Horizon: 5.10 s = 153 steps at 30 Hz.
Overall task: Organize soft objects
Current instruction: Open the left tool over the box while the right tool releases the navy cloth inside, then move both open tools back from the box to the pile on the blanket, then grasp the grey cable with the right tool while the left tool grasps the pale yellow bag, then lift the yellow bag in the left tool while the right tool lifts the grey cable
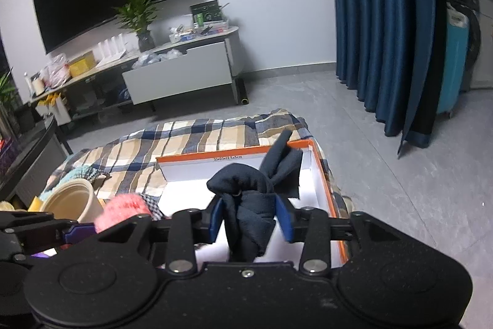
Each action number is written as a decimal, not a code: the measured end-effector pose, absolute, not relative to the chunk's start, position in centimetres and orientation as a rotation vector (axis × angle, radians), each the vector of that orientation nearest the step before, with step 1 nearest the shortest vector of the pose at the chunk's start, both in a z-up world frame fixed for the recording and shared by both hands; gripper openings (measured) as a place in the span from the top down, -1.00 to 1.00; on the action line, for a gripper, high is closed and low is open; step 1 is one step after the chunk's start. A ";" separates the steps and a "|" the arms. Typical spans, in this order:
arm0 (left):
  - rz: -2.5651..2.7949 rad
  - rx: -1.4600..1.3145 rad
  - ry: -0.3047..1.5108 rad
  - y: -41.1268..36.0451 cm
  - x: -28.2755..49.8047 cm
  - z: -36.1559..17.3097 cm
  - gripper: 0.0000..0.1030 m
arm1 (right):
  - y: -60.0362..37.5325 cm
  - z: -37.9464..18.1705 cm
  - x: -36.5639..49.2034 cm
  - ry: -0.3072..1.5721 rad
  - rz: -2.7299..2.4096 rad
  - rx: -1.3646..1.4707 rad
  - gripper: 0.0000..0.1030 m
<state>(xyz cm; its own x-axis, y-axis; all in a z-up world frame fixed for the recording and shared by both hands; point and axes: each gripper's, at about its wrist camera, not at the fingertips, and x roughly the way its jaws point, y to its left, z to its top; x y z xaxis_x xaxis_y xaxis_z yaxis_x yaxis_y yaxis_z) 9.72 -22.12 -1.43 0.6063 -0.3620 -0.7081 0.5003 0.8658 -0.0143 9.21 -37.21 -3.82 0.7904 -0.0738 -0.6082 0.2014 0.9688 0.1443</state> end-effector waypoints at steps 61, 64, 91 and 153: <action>-0.188 -0.013 0.667 -1.5 4.7 3.6 -0.72 | -17.0 1.6 4.0 0.595 0.090 0.098 -0.48; -0.176 -0.026 0.670 -0.4 4.6 3.4 -0.72 | -16.1 1.2 4.2 0.604 0.118 0.093 -0.48; -0.082 -0.106 0.761 6.7 5.9 -1.6 -0.72 | -10.3 -2.4 9.5 0.722 0.285 0.127 -0.48; -0.116 -0.099 0.632 3.7 8.6 2.1 0.58 | -12.2 1.9 8.0 0.528 0.251 0.173 0.77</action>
<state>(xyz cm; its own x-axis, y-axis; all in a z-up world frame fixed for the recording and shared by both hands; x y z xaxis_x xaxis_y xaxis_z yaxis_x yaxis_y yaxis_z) 8.56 3.71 2.14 0.8007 -0.1379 -0.5829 0.0772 0.9888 -0.1278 7.97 -12.24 1.92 0.8341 0.2800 -0.4752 -0.1916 0.9550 0.2263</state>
